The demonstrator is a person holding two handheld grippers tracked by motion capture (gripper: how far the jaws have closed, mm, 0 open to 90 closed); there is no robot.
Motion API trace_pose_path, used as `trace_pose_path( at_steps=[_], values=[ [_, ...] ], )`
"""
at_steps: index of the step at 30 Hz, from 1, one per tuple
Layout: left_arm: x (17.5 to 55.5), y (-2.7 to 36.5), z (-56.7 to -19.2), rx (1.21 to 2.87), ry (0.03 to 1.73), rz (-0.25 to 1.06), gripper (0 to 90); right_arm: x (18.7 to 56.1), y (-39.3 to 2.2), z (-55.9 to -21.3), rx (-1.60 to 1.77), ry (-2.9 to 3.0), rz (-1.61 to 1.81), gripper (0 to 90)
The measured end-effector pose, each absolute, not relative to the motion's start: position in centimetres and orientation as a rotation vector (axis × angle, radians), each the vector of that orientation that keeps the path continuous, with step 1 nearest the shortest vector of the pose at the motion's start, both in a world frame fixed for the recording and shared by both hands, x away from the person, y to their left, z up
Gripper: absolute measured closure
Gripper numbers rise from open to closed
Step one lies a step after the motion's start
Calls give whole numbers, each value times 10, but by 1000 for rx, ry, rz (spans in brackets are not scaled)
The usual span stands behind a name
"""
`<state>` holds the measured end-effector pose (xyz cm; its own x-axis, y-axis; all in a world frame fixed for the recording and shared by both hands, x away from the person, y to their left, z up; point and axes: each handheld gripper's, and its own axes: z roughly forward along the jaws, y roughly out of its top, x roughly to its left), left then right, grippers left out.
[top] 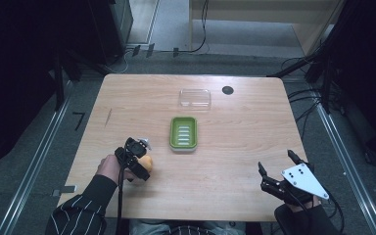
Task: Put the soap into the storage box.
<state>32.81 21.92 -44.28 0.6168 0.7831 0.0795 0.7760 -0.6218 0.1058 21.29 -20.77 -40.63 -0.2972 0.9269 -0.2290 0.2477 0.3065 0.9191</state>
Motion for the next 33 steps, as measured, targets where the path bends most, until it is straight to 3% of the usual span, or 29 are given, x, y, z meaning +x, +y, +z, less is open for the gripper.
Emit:
trace_pose_path(
  at_steps=[16, 33],
  values=[
    [328, 217, -446, 2813, 1275, 212, 386, 213, -208, -406, 1065, 1742, 1028, 133],
    [326, 219, -447, 2812, 1224, 226, 395, 212, -208, -406, 1065, 1740, 1030, 133]
  ],
)
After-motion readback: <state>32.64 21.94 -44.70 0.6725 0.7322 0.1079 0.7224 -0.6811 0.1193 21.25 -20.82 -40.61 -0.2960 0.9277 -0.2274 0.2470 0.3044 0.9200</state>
